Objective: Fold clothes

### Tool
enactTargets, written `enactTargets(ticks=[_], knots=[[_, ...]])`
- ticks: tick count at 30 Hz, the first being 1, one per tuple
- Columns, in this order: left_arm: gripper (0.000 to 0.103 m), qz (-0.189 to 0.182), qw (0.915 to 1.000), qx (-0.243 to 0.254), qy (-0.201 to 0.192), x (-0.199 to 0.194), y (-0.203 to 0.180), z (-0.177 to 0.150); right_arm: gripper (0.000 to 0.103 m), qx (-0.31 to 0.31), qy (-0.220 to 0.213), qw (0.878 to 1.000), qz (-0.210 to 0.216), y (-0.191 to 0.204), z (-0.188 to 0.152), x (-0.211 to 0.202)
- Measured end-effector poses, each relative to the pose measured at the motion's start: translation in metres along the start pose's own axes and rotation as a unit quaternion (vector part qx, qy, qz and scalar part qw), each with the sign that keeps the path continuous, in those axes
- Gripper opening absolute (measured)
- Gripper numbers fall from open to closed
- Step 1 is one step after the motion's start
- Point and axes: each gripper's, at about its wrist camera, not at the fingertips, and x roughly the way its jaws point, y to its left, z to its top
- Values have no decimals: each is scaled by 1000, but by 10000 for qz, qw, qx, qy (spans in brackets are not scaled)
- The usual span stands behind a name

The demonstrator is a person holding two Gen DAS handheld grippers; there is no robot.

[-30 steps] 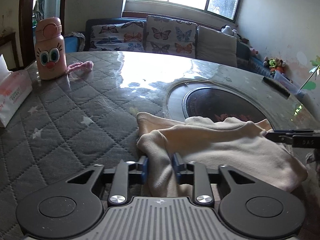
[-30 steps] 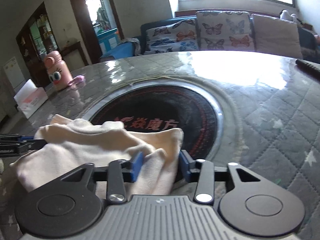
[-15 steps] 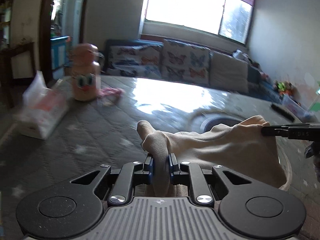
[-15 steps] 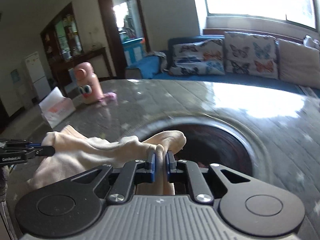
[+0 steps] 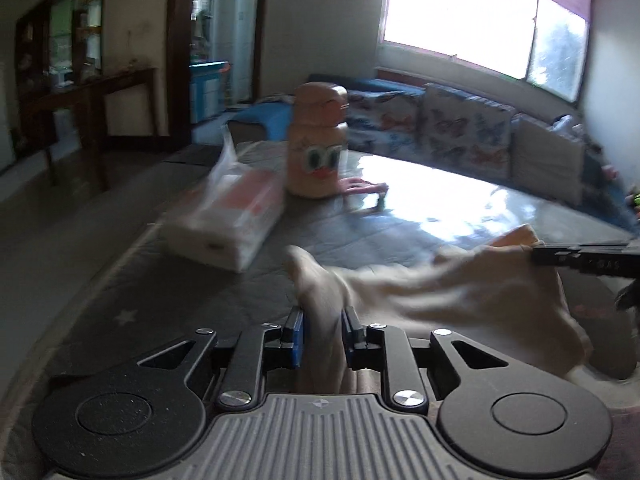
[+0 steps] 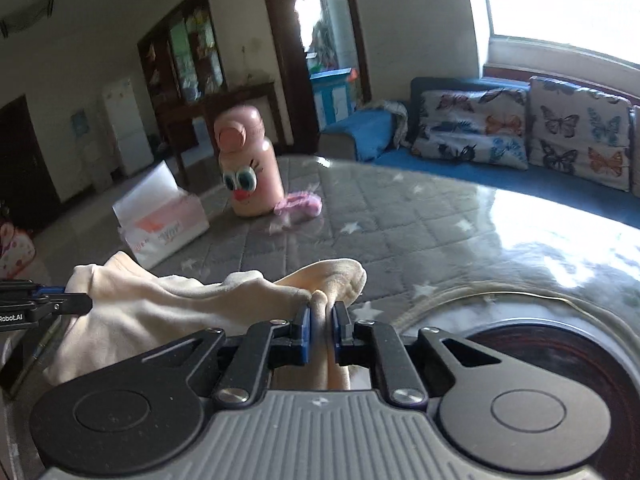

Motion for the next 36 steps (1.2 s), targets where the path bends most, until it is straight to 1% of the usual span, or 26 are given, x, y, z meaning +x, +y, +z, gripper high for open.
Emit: enactTargets(ticks=[1,4,8,13,16,18,21,25,31,36], knots=[[35,21,10000,-14,-11,0,2,0,14,-35,11,10000,-88,0,0,4],[35,-28,10000,-27,-65,1,1,5,15,-82,32,9997,-209,1,1,8],[35,-217,9997,68,-65,10,-11,11,15,-292,117,9995,99,12,0,8],[34,-427,9988,215,110,34,-33,15,15,-576,310,9969,428,34,-1,27],[34,-472,9982,280,226,52,-43,16,15,-634,405,9958,514,44,-2,41],[34,-482,9979,306,310,64,-48,16,15,-630,468,9957,487,46,-3,51],[33,-401,9979,313,395,74,-50,16,14,-647,528,9956,425,46,-7,62],[34,-390,9981,318,356,71,-51,16,15,-637,519,9955,464,45,-6,57],[35,-385,9984,318,268,56,-51,14,17,-842,541,9936,520,53,-10,33],[36,-434,9979,453,188,29,-55,0,24,-1006,557,9917,581,62,-25,5]])
